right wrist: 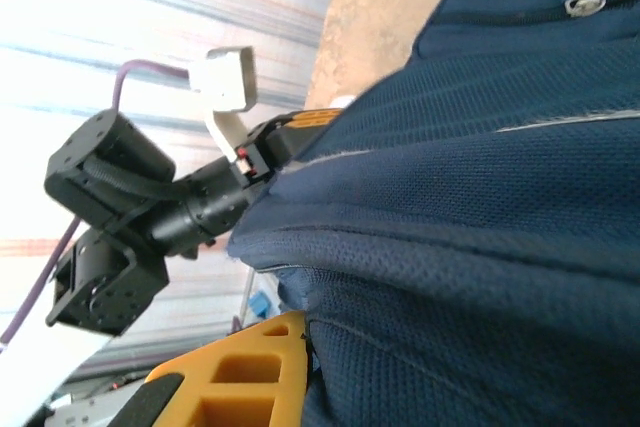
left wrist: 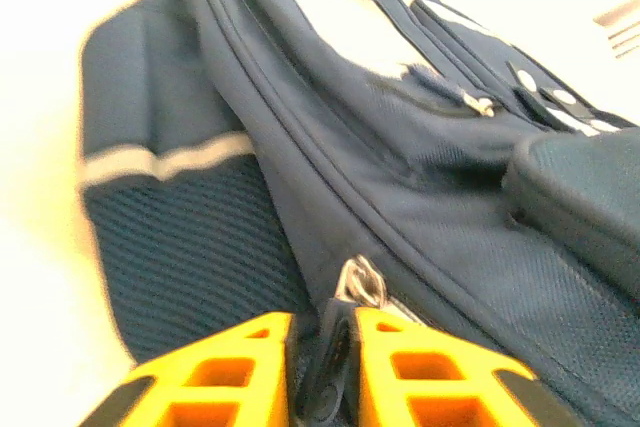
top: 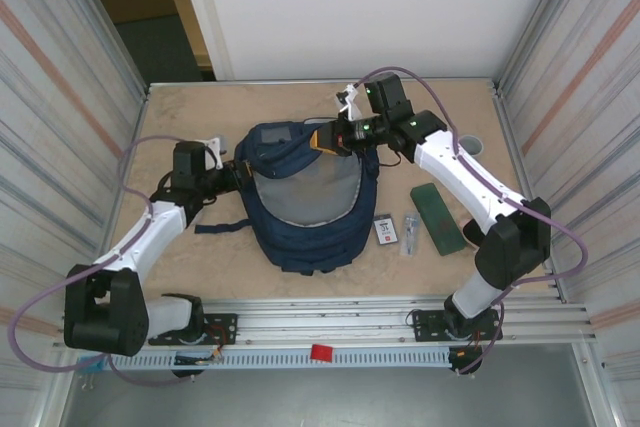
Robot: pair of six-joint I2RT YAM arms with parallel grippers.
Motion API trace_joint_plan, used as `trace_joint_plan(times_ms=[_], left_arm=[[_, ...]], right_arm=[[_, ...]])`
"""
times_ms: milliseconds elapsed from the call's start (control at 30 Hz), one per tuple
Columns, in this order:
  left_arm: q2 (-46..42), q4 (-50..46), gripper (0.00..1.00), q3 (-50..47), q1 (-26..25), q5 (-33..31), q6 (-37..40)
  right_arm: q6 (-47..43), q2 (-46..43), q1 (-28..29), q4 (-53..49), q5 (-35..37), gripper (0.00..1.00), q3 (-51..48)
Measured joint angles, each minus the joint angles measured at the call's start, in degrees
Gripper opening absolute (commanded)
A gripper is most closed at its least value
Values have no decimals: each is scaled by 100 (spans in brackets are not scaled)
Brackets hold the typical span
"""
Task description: Pack the student bag
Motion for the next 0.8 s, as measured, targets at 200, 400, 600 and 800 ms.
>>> trace_joint_plan(times_ms=[200,400,600,800], left_arm=[[-551,-343,66,26,138,-26,-168],[-1303,-723,72,55,138,70,-319],[-1655,-1117,72,63,138,-168,-487],[-1727,-1211,72,-90,138,-313,-800]], right_arm=[[358,7,9,540,411,2,-195],[564,275,131,1246,885,2,-195],[643,798,282,1906,1108,3,-245],[966,881,610,2479,1401,23,-1025]])
